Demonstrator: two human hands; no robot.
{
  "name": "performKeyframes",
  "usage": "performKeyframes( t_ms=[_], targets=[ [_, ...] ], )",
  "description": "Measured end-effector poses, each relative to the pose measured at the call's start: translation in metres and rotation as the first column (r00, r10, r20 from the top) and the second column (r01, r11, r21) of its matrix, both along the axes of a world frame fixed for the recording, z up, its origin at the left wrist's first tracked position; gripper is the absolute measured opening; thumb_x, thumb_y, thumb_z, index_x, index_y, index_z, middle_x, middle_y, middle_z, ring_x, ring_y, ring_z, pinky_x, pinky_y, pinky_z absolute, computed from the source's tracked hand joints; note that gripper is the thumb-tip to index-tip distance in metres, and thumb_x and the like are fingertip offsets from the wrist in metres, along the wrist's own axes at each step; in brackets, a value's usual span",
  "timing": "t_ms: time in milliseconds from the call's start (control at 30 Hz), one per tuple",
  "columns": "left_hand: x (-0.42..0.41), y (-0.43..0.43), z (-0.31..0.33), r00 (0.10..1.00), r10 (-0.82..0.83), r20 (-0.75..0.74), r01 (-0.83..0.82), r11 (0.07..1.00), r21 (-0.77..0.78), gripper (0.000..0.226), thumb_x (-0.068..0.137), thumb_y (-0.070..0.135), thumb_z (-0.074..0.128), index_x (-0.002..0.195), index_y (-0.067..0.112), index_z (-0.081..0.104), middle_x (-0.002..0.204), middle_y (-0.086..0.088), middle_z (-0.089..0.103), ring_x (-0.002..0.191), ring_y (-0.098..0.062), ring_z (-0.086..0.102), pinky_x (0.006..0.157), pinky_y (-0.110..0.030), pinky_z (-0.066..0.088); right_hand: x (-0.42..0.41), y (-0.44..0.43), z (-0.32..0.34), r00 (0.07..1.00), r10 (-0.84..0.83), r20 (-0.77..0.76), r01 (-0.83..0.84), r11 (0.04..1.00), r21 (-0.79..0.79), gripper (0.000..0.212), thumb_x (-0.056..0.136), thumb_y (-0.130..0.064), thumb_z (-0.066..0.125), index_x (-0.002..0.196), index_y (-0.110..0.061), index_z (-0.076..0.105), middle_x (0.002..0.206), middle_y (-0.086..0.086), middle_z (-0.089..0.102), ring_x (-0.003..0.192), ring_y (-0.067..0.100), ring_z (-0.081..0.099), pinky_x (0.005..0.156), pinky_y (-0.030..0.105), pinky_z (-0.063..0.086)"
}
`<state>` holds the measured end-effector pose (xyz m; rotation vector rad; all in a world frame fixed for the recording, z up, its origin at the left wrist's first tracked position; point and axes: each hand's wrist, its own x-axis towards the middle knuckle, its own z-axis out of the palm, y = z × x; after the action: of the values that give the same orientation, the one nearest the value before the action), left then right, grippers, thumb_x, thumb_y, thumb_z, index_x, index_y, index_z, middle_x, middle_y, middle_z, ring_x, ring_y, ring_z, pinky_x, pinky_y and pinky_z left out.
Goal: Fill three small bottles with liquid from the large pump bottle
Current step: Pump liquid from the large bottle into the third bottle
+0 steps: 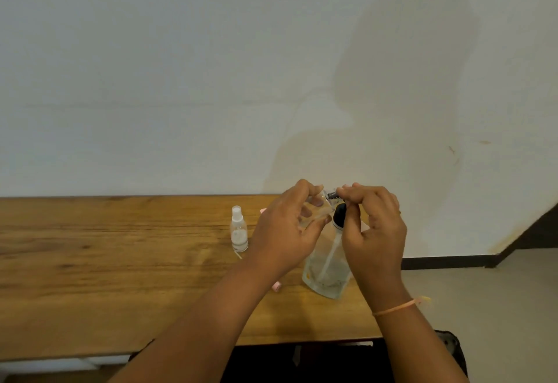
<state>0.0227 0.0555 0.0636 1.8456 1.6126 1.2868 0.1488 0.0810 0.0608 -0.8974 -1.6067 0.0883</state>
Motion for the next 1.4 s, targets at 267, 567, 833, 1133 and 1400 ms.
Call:
performKeyframes(
  t_ms=[267,567,833,1133,1400],
  targets=[
    [-0.001,0.0,0.001,1.0,-0.007,0.025,0.008,1.0,-0.019,0.032,0.084,0.03,0.067,0.11,0.03,0.048,0.095,0.026,0.056,0.089,0.002,0.057,0.072,-0.03,0.056,-0.002,0.0,-0.003,1.0,-0.014,0.02,0.013,1.0,0.02,0.021,0.084,0.001,0.048,0.092,-0.005,0.067,0.092,-0.006,0.055,0.098,0.007,0.05,0.089,0.005,0.033],
    [-0.001,0.0,-0.001,0.999,-0.033,0.034,0.036,0.995,-0.094,0.028,0.085,0.031,0.065,0.101,0.034,0.042,0.101,0.021,0.056,0.091,-0.001,0.058,0.076,-0.032,0.056,-0.005,0.002,-0.007,0.999,-0.037,0.013,0.037,0.999,0.036,0.023,0.082,-0.002,0.044,0.089,-0.002,0.066,0.09,-0.003,0.057,0.095,0.011,0.051,0.092,0.004,0.031],
    [-0.005,0.002,0.005,0.997,-0.041,0.069,0.044,0.998,-0.041,0.031,0.081,0.031,0.069,0.098,0.039,0.045,0.098,0.022,0.06,0.089,-0.002,0.06,0.075,-0.037,0.056,0.0,0.001,-0.001,0.999,-0.015,0.047,0.013,0.999,0.044,0.023,0.084,-0.006,0.045,0.092,-0.007,0.066,0.092,-0.009,0.054,0.095,0.014,0.054,0.086,0.009,0.035],
    [-0.002,-0.003,0.003,1.0,-0.017,-0.019,0.015,0.996,-0.093,0.029,0.085,0.029,0.066,0.094,0.036,0.039,0.097,0.023,0.054,0.089,0.0,0.058,0.073,-0.029,0.054,-0.002,0.002,-0.012,0.995,-0.066,0.078,0.063,0.997,0.04,0.022,0.084,-0.004,0.045,0.088,-0.002,0.066,0.09,0.009,0.066,0.098,0.014,0.053,0.094,0.005,0.027],
    [0.0,-0.005,0.005,1.0,-0.014,0.011,0.013,1.0,0.012,0.031,0.084,0.028,0.067,0.107,0.032,0.047,0.096,0.026,0.054,0.091,-0.001,0.058,0.077,-0.033,0.055,0.002,-0.001,0.003,0.999,-0.011,0.047,0.01,0.999,0.031,0.019,0.081,0.003,0.053,0.09,-0.006,0.067,0.088,-0.004,0.06,0.09,0.019,0.059,0.086,0.008,0.035]
  ],
)
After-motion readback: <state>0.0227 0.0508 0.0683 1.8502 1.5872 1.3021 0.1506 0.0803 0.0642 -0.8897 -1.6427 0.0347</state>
